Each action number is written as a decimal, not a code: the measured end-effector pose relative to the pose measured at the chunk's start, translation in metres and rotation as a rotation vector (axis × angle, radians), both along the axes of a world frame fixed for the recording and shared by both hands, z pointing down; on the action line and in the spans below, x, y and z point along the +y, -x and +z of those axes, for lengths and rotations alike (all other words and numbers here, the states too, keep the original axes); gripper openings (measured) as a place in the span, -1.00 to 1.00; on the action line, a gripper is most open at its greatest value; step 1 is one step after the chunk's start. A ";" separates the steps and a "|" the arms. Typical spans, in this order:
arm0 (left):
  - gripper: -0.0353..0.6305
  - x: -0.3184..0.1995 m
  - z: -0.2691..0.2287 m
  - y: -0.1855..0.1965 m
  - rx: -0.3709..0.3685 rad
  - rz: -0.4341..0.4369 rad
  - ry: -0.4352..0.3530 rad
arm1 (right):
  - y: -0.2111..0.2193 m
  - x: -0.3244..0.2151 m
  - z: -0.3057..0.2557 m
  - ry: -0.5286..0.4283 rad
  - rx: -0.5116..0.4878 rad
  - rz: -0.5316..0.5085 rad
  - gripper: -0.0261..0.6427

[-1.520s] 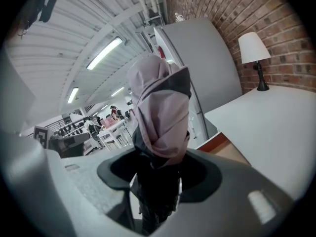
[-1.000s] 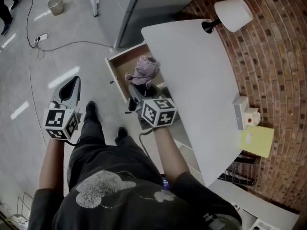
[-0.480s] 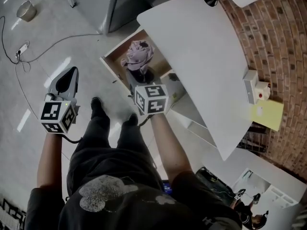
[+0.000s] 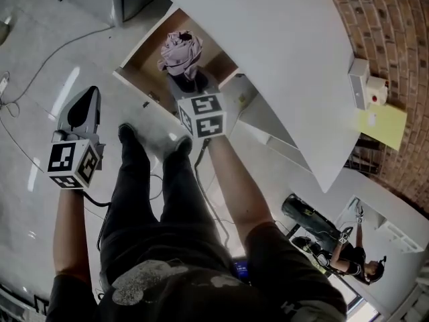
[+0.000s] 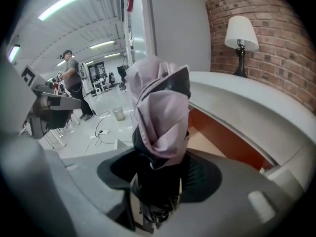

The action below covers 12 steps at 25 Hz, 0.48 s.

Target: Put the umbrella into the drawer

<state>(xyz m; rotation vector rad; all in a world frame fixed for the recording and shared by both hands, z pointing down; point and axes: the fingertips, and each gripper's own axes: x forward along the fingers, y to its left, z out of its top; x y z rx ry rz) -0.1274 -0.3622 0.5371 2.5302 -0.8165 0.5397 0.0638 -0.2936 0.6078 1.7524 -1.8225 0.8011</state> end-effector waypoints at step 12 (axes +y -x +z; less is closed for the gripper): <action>-0.86 -0.016 0.051 -0.008 -0.021 0.034 0.026 | -0.010 -0.016 0.099 0.142 -0.023 0.037 -0.21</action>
